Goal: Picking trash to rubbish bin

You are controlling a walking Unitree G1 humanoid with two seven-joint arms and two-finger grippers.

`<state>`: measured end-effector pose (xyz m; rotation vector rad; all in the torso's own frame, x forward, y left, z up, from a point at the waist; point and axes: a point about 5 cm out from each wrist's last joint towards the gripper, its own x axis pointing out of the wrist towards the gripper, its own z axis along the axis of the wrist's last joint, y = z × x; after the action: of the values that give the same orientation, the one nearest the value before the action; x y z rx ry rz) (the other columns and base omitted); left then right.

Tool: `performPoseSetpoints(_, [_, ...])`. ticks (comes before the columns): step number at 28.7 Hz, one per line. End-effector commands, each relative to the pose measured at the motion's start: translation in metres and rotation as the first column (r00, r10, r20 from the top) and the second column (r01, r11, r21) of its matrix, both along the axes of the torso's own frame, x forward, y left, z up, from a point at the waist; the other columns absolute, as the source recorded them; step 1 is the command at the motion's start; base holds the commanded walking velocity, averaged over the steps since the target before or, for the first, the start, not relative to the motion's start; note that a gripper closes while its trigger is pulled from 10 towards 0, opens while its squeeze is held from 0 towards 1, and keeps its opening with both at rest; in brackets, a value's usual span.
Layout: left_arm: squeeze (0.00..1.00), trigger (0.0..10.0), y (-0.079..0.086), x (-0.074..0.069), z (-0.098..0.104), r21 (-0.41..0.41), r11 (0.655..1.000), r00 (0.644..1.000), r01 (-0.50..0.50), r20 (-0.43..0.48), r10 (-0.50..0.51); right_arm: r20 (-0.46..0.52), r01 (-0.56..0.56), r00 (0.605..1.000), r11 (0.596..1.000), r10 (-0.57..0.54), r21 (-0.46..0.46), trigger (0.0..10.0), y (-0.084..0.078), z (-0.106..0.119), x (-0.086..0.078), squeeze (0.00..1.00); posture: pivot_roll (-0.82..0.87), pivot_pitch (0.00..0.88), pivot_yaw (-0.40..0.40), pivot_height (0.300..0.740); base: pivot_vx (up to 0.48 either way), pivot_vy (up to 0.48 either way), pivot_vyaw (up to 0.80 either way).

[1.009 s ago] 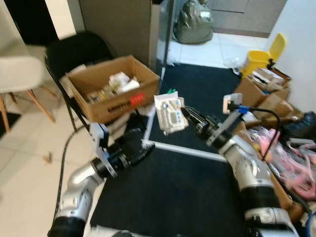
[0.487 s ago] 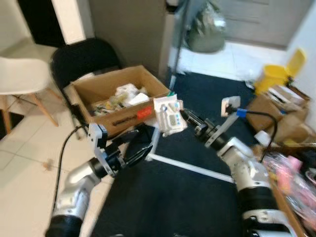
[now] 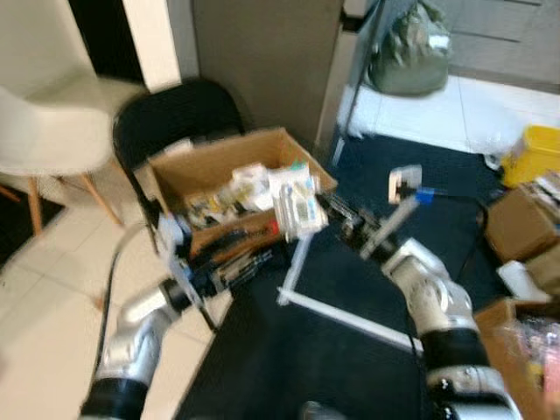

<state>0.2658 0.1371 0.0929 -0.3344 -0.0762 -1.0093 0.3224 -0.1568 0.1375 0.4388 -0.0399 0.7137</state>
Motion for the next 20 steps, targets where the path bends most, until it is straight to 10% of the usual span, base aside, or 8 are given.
performPoseSetpoints(1, [0.00, 10.0, 0.0032, -0.0012, -0.0015, 0.019, 1.000, 1.000, 0.001, -0.002, -0.001, -0.006, -0.006, 1.000, 1.000, 0.006, -0.001, 10.0, 0.0036, -0.0014, -0.0004, 0.00, 0.01, 0.000, -0.028, 0.740, 0.428, 0.000, 0.00])
performPoseSetpoints(20, [0.00, 10.0, 0.0025, -0.0017, 0.0006, 0.015, 1.000, 1.000, -0.001, 0.000, 0.001, -0.001, -0.012, 1.000, 1.000, 0.012, -0.024, 10.0, 0.0043, -0.0014, -0.0008, 0.00, 0.01, 0.000, -0.027, 0.740, 0.429, 0.000, 0.24])
